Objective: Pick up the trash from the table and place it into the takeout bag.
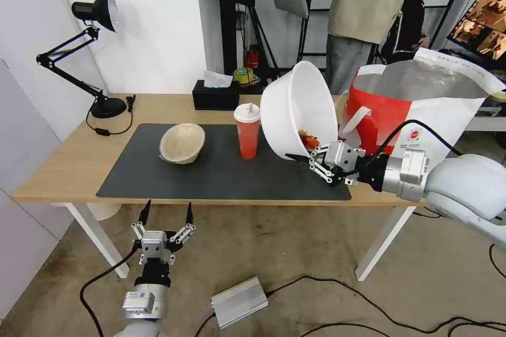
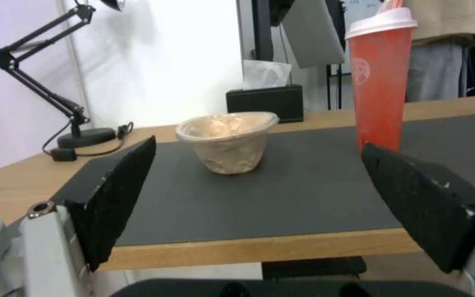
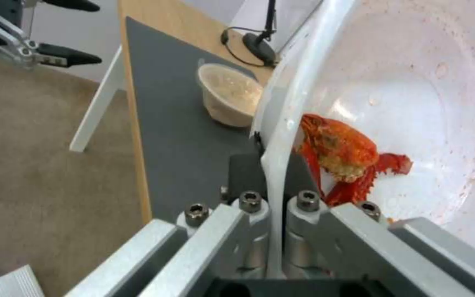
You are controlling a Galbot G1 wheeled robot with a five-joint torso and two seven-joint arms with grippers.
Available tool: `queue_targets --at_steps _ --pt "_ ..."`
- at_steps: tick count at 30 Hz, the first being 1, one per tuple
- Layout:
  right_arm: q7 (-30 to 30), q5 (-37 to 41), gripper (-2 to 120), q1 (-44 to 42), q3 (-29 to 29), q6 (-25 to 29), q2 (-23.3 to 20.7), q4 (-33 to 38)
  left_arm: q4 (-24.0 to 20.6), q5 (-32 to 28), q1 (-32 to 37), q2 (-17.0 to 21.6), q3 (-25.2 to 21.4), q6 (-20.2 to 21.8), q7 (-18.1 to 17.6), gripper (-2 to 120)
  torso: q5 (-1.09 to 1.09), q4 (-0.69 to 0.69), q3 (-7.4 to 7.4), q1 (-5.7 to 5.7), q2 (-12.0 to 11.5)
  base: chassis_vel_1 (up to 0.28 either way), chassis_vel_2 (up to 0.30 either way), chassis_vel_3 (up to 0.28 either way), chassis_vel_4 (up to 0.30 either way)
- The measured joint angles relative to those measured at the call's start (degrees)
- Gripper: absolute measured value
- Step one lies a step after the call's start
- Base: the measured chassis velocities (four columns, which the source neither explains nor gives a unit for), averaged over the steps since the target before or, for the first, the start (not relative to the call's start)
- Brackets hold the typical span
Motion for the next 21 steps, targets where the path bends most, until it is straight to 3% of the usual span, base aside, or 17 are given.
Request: queue_targets --at_steps 21 --pt "-5.38 3.08 0 -1.41 7.75 -0.02 -8.95 0.64 1.43 -0.25 -0.95 0.54 0.81 -0.1 0.17 100 0.0 0.0 0.0 0.01 0.0 0.0 0.0 0.0 0.0"
